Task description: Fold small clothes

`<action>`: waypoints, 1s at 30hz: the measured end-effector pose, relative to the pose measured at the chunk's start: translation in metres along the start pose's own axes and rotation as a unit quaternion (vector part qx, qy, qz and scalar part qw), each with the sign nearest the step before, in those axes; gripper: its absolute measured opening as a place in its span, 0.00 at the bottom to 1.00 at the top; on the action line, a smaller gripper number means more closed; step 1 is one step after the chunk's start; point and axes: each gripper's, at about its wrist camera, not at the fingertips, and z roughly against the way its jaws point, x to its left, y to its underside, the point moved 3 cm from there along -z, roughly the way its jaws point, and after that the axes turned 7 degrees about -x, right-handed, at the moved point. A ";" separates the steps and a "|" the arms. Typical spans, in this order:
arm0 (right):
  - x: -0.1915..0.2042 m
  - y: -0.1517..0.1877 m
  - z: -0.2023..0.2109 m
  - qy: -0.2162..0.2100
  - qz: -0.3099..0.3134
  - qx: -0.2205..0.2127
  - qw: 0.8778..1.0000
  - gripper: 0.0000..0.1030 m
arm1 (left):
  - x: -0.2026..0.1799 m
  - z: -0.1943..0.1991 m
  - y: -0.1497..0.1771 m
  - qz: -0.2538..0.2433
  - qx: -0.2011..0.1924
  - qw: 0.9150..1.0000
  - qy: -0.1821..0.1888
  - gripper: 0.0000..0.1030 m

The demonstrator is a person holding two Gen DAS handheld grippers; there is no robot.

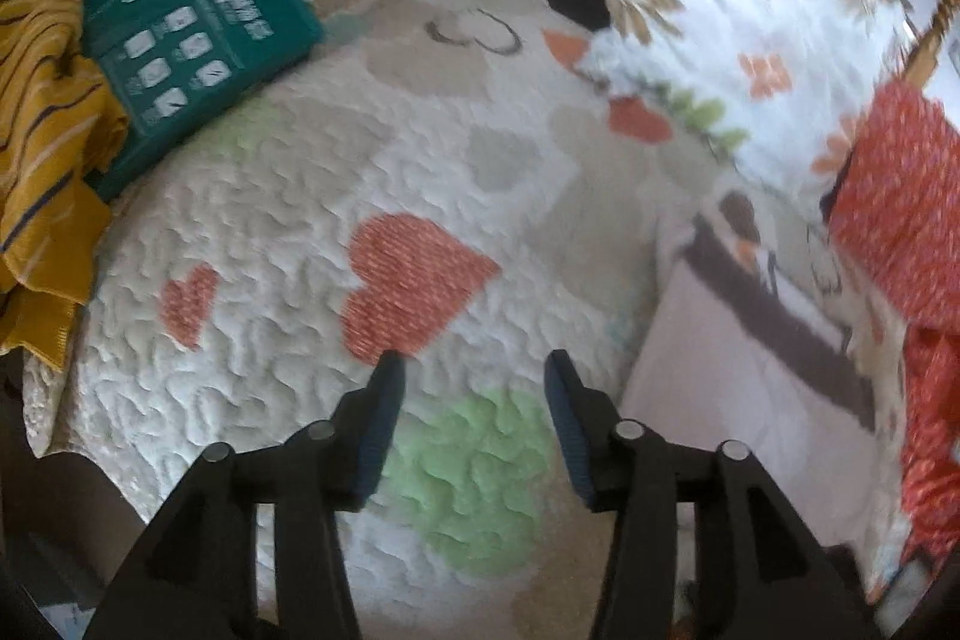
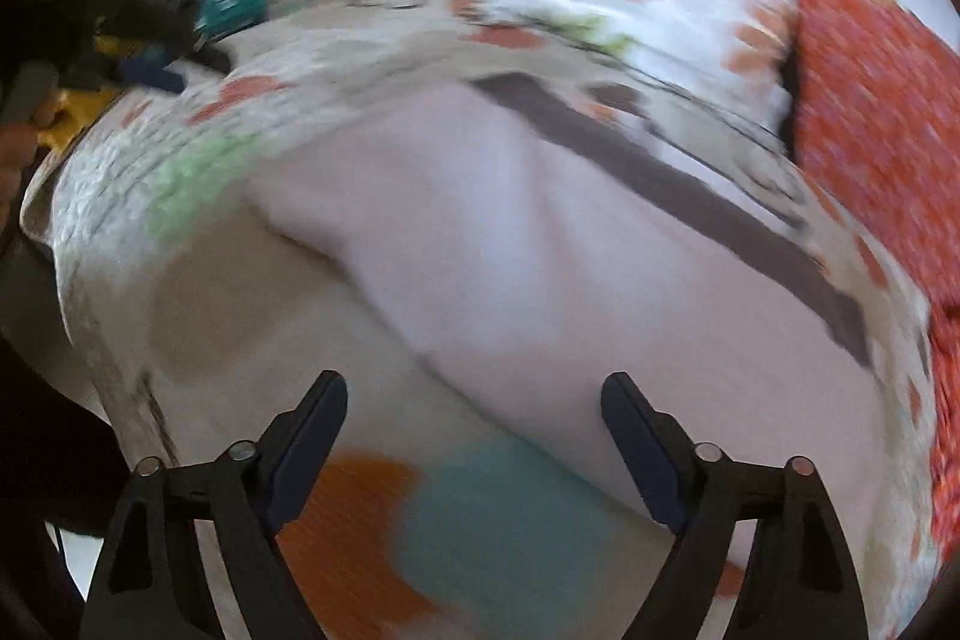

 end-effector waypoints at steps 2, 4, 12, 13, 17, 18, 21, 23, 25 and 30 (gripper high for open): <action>0.030 -0.014 -0.019 0.008 0.033 -0.002 0.999 0.78 | 0.012 0.001 -0.006 0.022 -0.003 1.000 -0.001 0.51; 0.052 -0.027 -0.035 0.033 0.068 -0.009 0.997 0.75 | 0.024 0.001 -0.011 0.044 -0.002 0.999 0.001 0.51; 0.081 -0.079 -0.075 0.063 0.089 -0.014 0.994 0.42 | 0.047 0.002 -0.021 0.086 -0.005 0.996 -0.003 0.53; 0.083 -0.082 -0.076 0.045 0.080 -0.009 0.996 0.24 | 0.045 0.003 -0.021 0.084 -0.005 0.996 -0.003 0.53; 0.063 -0.097 -0.063 0.006 0.012 -0.014 1.000 0.10 | 0.029 0.002 -0.017 0.064 -0.003 0.998 -0.002 0.54; 0.053 -0.098 -0.056 0.002 -0.011 -0.020 1.000 0.10 | 0.022 0.001 -0.015 0.055 -0.001 0.999 0.000 0.54; -0.013 -0.101 -0.021 0.007 -0.103 -0.046 0.994 0.09 | -0.001 0.000 -0.009 0.031 0.006 0.999 0.011 0.54; -0.070 -0.090 0.007 0.023 -0.170 -0.057 0.984 0.07 | -0.017 -0.001 -0.004 0.016 0.011 1.000 0.021 0.54; -0.133 -0.062 0.037 0.044 -0.241 -0.062 0.968 0.07 | -0.040 -0.002 0.005 -0.010 0.017 0.999 0.034 0.54; -0.229 0.037 0.089 0.108 -0.350 -0.029 0.930 0.07 | -0.096 -0.004 0.030 -0.076 0.034 0.995 0.063 0.55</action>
